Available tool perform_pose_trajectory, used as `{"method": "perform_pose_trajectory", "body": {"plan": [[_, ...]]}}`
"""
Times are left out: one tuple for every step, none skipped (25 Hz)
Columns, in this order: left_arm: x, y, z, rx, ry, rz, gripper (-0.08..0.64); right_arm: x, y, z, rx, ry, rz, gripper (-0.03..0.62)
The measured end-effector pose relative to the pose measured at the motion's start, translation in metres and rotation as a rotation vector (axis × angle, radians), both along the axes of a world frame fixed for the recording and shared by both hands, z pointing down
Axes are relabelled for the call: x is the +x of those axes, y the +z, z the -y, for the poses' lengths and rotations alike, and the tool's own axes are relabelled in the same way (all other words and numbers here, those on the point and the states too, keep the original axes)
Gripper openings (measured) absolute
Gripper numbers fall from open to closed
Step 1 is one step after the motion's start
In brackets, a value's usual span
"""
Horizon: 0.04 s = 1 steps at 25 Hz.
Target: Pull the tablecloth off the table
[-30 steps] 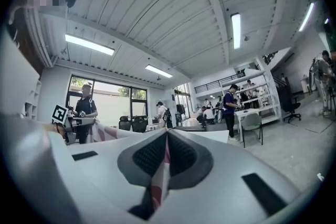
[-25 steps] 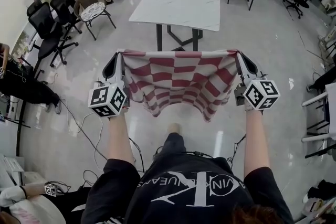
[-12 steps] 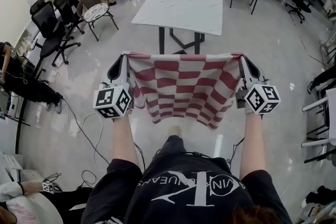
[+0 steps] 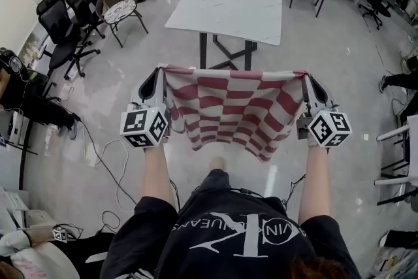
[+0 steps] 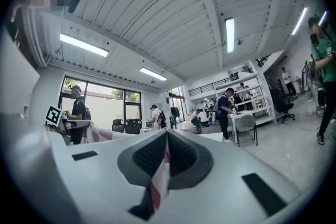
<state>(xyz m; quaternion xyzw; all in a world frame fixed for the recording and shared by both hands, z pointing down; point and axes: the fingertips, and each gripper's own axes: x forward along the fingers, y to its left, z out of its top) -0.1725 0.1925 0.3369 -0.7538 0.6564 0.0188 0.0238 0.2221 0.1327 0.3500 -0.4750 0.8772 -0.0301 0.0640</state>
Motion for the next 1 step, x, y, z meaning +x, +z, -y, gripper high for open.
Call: {"method": "perform_pose_trajectory", "body": {"plan": [[-0.0014, 0.0017, 0.0028, -0.003, -0.002, 0.004, 0.017, -0.0017, 0.0018, 0.0031, -0.004, 0.000, 0.001, 0.011]]}}
